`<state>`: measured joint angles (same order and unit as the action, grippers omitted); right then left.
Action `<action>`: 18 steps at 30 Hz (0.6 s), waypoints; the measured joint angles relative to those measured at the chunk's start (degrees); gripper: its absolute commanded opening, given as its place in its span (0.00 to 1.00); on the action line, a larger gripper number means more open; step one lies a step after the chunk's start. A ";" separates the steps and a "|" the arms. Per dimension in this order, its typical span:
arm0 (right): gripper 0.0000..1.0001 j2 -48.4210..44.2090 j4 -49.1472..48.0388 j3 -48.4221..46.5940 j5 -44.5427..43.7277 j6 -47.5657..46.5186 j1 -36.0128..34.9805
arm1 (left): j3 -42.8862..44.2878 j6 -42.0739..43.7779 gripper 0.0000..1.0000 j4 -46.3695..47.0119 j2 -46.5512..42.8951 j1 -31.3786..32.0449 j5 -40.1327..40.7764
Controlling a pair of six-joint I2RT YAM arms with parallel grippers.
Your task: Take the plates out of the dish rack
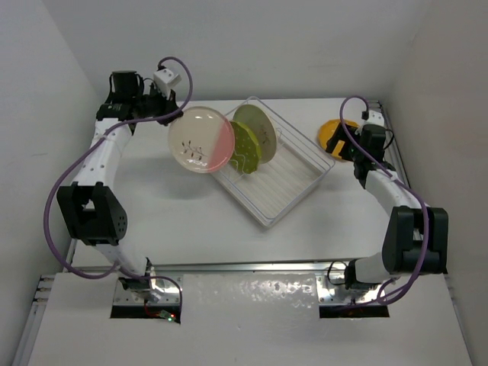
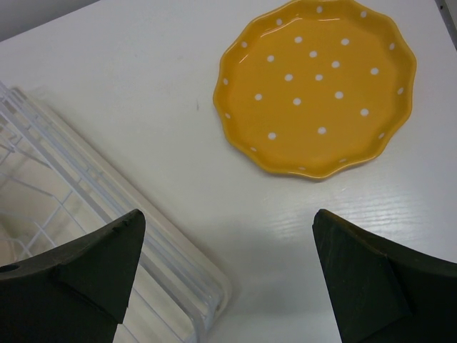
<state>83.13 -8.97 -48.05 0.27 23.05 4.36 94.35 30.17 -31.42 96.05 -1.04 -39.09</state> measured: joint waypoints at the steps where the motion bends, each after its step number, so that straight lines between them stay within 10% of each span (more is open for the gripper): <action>1: 0.99 0.00 0.00 0.00 0.00 -0.02 0.00 | -1.01 -1.01 0.00 0.11 0.00 -0.20 0.20; 18: 0.99 -0.02 0.04 -0.09 -0.04 -0.15 -0.11 | -10.51 -10.58 0.00 2.01 0.28 -4.48 -1.88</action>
<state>83.11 -8.93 -48.14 0.23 22.90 4.25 83.83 19.59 -29.41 96.33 -5.52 -40.97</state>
